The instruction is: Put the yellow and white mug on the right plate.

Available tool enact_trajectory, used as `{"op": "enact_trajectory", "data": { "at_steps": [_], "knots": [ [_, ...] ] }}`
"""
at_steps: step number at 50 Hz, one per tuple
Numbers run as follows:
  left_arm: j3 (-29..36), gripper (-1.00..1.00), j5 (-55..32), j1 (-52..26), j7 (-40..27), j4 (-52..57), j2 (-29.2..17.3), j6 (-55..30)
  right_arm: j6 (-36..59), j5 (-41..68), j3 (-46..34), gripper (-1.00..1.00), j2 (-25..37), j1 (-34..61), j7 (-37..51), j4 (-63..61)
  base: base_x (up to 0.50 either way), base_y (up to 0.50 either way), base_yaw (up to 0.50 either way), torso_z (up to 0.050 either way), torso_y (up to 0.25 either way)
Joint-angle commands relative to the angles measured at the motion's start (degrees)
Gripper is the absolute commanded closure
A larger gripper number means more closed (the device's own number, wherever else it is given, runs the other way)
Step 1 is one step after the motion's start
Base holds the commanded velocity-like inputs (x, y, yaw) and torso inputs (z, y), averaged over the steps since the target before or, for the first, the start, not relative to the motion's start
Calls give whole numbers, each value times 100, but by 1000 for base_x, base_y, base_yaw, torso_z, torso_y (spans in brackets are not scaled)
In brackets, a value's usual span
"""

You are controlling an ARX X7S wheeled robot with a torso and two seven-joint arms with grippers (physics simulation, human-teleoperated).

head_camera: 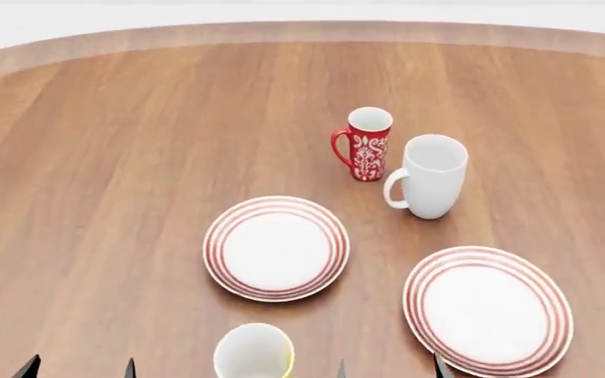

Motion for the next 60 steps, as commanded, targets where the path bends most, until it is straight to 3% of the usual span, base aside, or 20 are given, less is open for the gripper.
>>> {"op": "enact_trajectory", "data": {
  "at_steps": [1, 17, 45, 52, 60],
  "knots": [
    [-77, -100, 73, -1, 74, 41, 72, -20, -5, 139, 79, -100, -96, 18, -197, 72, 500, 0, 0, 0, 0],
    [-17, -100, 11, 12, -2, 91, 11, -31, -37, 113, 7, -100, -53, 16, -104, 63, 500, 0, 0, 0, 0],
    [96, -100, -80, -15, -91, 85, -80, -29, 149, 114, -201, -100, 336, 34, -312, -80, 0, 0, 0, 0, 0],
    [109, -100, -101, -15, -126, 101, -101, -27, 319, 802, -153, -100, 680, -124, -892, -527, 0, 0, 0, 0, 0],
    [141, -100, -115, -19, -154, 93, -120, -20, -130, 588, -278, -100, 967, -277, -1148, -579, 0, 0, 0, 0, 0]
  ]
}}
